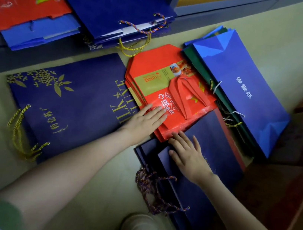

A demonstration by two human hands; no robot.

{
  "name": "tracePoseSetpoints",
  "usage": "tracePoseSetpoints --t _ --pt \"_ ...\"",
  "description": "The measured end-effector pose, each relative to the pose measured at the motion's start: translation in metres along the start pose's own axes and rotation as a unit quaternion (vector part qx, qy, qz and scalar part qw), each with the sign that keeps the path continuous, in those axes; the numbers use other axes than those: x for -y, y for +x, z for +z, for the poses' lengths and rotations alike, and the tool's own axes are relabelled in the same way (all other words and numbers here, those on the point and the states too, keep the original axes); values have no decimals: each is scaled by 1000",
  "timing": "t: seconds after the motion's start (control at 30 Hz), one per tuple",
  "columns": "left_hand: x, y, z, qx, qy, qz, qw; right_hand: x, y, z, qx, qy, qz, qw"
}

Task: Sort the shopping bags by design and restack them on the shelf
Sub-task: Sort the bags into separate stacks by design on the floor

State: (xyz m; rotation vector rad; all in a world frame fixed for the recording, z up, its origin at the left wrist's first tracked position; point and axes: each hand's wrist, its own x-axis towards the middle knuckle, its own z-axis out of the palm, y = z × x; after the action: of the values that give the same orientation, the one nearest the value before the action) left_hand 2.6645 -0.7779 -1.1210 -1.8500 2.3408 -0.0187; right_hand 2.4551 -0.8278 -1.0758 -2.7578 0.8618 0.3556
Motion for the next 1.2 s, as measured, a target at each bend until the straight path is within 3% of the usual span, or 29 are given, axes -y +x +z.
tracePoseSetpoints --t 0.23,0.37,0.47,0.57,0.67,0.7,0.77,0.87,0.97,1.0,1.07,1.1,1.13,1.2 --pt "-6 59 5 41 25 54 997 -14 -18 -6 -103 -4 -14 995" --pt "8 65 -8 -36 -143 12 989 -15 -24 -5 -156 -8 -7 988" --pt "33 62 -19 -72 -278 -90 954 -18 -27 -4 -168 -5 -3 986" --pt "55 57 -23 -38 -342 -166 924 -16 -16 5 -51 50 19 997" --pt "63 47 -29 -62 -349 -189 916 -17 1 18 113 183 92 972" --pt "63 45 -31 -70 -358 -186 912 -19 7 19 140 226 130 955" --pt "63 40 -35 -88 -372 -184 906 -18 16 10 106 347 207 909" --pt "59 37 -42 -112 -384 -148 905 4 33 -19 50 571 263 776" --pt "52 35 -51 -193 -351 -63 914 31 56 -50 -29 711 231 663" --pt "50 34 -54 -225 -332 -40 915 34 63 -60 -61 763 212 608" --pt "44 30 -61 -271 -302 -6 914 39 74 -85 -111 865 180 455" --pt "42 29 -65 -288 -287 5 914 41 78 -98 -125 889 181 402" --pt "40 29 -69 -305 -273 13 912 40 81 -104 -137 892 203 379" --pt "37 28 -74 -328 -247 24 911 44 84 -115 -152 863 267 402"
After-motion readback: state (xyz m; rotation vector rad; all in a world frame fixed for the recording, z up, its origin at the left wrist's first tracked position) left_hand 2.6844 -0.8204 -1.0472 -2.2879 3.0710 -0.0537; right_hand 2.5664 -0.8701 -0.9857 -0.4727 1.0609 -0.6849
